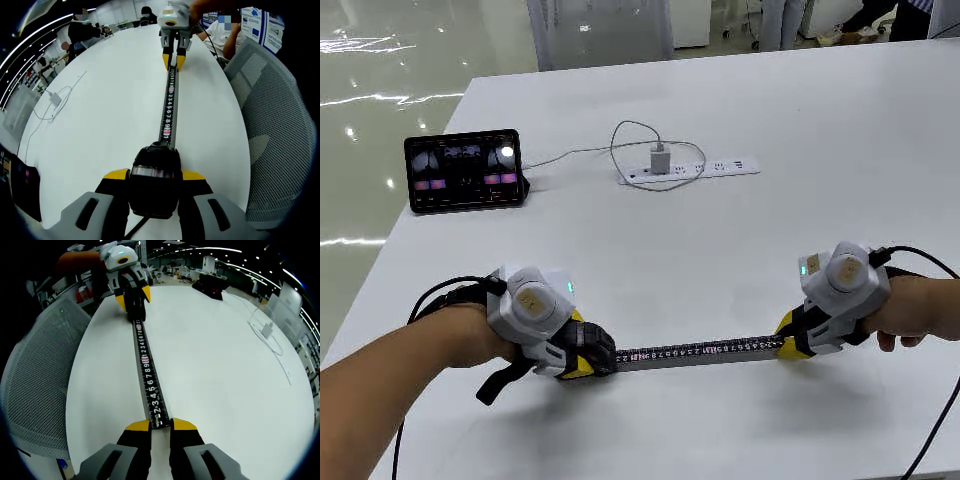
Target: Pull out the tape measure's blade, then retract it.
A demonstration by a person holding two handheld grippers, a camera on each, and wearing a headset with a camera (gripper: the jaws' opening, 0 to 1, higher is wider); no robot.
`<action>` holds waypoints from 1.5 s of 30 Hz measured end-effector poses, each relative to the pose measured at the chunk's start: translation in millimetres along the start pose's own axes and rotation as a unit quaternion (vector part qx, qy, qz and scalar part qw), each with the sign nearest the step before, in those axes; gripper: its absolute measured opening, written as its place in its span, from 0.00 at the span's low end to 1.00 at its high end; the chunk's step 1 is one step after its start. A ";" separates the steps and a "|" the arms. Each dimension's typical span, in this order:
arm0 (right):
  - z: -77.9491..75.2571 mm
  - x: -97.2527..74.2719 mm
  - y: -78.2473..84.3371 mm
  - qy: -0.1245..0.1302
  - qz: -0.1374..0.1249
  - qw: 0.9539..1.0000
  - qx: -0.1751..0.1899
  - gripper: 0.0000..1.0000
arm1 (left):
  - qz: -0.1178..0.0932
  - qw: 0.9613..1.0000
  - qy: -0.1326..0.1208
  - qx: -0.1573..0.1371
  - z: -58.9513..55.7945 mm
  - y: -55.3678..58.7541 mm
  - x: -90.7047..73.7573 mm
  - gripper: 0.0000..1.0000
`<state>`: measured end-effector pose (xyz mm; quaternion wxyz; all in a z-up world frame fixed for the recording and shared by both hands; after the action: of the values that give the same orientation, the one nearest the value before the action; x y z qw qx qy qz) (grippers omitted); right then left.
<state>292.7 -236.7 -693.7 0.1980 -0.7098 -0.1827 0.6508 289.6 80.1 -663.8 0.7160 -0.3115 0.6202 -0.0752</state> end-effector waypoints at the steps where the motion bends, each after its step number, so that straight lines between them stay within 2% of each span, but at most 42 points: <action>1: 0.1 -0.2 0.2 0.000 0.000 1.000 0.000 0.09 | 0.000 1.000 0.000 0.000 0.0 0.0 0.0 0.32; 18: 0.3 -2.4 4.6 0.002 -0.001 1.000 0.004 0.09 | 0.000 1.000 0.000 0.001 0.3 0.3 0.5 0.32; 22: 0.1 -2.1 2.9 0.000 0.003 1.000 -0.001 0.10 | -0.004 1.000 0.000 0.009 -0.3 0.1 0.5 0.32; 23: 0.1 -2.1 2.4 -0.001 0.005 1.000 -0.005 0.10 | -0.005 1.000 0.001 0.006 0.3 0.2 0.2 0.33; 25: 0.9 -2.0 1.0 -0.003 0.009 1.000 -0.016 0.10 | -0.018 0.999 0.008 -0.034 0.1 -1.1 -0.4 0.33; 26: 0.6 -2.0 0.7 -0.003 0.010 1.000 -0.019 0.10 | -0.021 0.999 0.008 -0.035 0.8 -1.6 -0.8 0.33; 27: 0.1 -1.8 0.3 -0.004 0.013 1.000 -0.023 0.10 | -0.017 1.000 0.006 -0.022 1.0 -1.3 -0.7 0.33; 33: 0.7 -1.3 -2.4 -0.007 0.024 0.999 -0.031 0.11 | -0.012 1.000 0.011 -0.004 1.3 -2.4 -0.2 0.33; 37: 1.4 -1.6 -2.7 -0.007 0.029 0.999 -0.035 0.11 | -0.002 1.000 0.016 0.018 1.7 -3.2 -0.1 0.33; 43: 0.5 -1.5 -2.6 -0.005 0.033 0.999 -0.042 0.12 | 0.007 0.999 0.017 0.026 1.9 -4.1 0.0 0.33; 45: 0.3 -1.5 -2.9 -0.004 0.036 0.998 -0.047 0.12 | 0.013 0.999 0.015 0.037 1.0 -4.6 -0.2 0.33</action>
<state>292.2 -234.9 -691.0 0.1400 -0.7218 -0.1883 0.6511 291.8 76.9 -661.1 0.7184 -0.2756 0.6318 -0.0935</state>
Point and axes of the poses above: the centre of the closed fingertips' face, and the gripper's own axes: x roughly forward along the fingers, z roughly to its left, y roughly out of its underside, the point moved 7 cm from there along -x, roughly backward along the fingers, and after that the axes turned 11 degrees about -x, right-handed, at the moved point
